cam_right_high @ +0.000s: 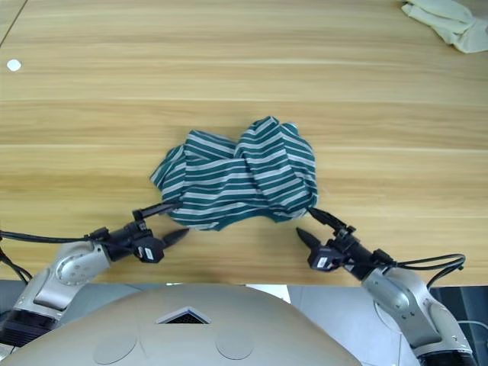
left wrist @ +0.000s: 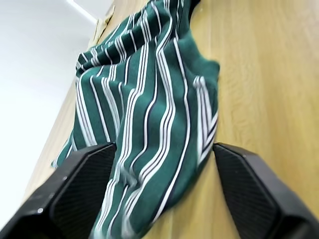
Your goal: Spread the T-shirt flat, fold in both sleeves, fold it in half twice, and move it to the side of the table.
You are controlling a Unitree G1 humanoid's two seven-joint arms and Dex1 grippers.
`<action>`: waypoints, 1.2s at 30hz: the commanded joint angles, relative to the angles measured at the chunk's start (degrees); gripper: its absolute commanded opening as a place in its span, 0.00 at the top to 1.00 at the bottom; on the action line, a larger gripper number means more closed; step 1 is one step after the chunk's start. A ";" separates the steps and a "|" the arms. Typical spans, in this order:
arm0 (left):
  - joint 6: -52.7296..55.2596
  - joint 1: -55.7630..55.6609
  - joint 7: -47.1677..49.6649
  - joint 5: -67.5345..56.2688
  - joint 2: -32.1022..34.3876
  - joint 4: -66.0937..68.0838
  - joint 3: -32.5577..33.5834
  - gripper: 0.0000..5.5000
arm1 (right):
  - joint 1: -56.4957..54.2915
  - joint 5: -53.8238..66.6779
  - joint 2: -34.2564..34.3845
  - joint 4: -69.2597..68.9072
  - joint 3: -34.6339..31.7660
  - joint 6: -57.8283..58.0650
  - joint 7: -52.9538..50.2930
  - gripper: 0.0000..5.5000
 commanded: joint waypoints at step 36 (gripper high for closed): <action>9.28 -2.62 4.71 9.38 7.68 5.55 -4.70 0.34 | -12.36 -12.18 -4.80 8.27 10.19 4.31 2.22 0.43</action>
